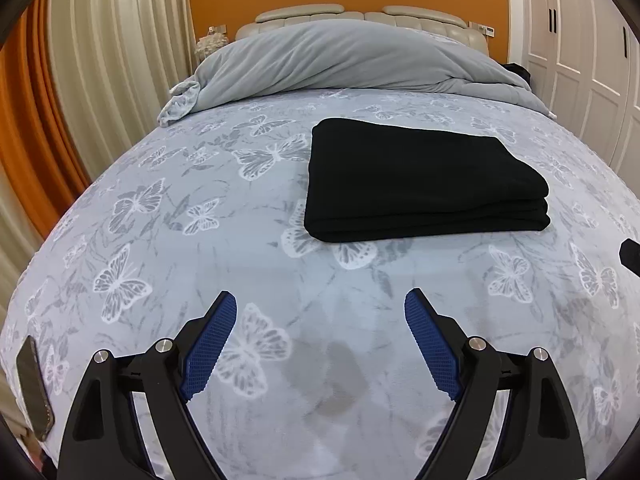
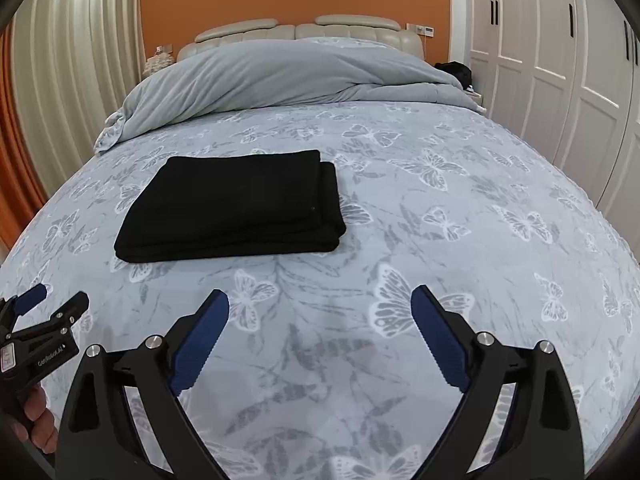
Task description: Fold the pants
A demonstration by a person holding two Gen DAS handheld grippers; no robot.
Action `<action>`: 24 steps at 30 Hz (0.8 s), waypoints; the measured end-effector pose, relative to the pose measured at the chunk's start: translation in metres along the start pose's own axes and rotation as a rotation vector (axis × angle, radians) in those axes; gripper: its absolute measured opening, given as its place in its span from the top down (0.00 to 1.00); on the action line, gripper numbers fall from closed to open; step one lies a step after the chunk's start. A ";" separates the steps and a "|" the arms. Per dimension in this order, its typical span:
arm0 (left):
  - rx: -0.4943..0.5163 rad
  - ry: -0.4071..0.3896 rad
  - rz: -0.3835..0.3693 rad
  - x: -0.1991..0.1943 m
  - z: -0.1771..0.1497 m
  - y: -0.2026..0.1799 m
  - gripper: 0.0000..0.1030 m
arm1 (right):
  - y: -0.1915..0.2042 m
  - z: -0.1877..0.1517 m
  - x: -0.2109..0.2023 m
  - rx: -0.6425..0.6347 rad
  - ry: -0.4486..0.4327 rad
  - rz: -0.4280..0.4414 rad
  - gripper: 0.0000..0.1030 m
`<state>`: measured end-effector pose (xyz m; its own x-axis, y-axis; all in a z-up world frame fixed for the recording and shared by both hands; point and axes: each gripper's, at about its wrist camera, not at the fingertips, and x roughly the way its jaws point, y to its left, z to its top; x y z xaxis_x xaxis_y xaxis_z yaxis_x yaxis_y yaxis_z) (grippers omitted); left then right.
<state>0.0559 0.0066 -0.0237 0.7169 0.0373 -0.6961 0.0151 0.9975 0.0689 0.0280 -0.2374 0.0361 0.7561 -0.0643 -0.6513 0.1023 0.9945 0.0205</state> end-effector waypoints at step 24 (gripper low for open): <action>-0.002 -0.015 -0.010 -0.009 0.003 0.001 0.19 | 0.011 -0.009 0.009 0.005 0.059 0.041 0.12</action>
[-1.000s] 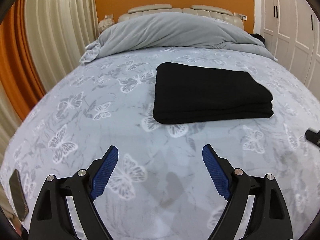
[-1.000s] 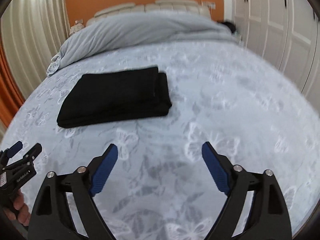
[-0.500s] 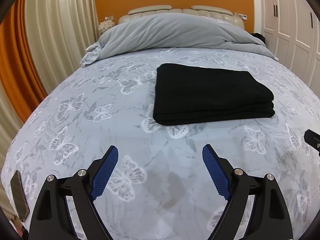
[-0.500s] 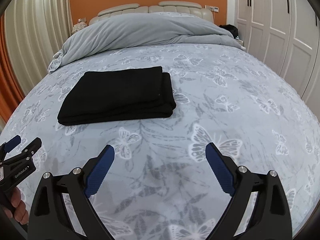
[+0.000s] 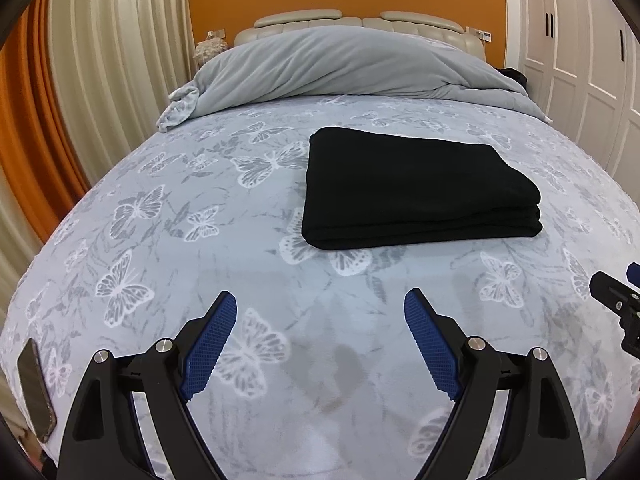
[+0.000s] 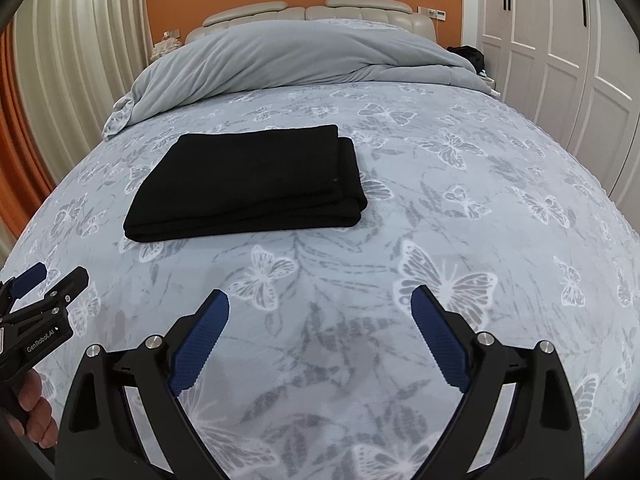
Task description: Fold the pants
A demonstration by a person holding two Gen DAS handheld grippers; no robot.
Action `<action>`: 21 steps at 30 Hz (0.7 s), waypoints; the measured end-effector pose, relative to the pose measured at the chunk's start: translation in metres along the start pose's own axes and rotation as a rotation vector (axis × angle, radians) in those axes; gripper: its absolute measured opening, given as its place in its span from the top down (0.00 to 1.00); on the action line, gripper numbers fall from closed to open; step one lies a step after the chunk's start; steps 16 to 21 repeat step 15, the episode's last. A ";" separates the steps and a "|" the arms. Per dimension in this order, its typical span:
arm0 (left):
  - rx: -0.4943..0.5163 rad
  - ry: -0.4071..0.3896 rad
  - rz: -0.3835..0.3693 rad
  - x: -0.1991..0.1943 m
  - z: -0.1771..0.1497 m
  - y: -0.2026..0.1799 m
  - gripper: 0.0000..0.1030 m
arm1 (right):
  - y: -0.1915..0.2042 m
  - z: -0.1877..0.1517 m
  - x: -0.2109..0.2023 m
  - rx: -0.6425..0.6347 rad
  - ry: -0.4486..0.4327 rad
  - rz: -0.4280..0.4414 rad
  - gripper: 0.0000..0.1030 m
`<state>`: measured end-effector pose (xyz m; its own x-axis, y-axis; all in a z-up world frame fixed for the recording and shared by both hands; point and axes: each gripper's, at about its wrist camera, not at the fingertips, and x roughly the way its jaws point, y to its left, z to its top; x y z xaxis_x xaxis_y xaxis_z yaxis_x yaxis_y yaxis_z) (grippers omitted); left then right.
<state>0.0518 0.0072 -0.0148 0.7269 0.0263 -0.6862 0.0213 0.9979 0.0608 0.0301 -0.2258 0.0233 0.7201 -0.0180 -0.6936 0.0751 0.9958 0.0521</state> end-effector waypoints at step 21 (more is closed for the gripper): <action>0.001 0.013 0.008 0.003 -0.002 -0.001 0.23 | 0.007 -0.004 0.003 -0.024 0.015 -0.003 0.12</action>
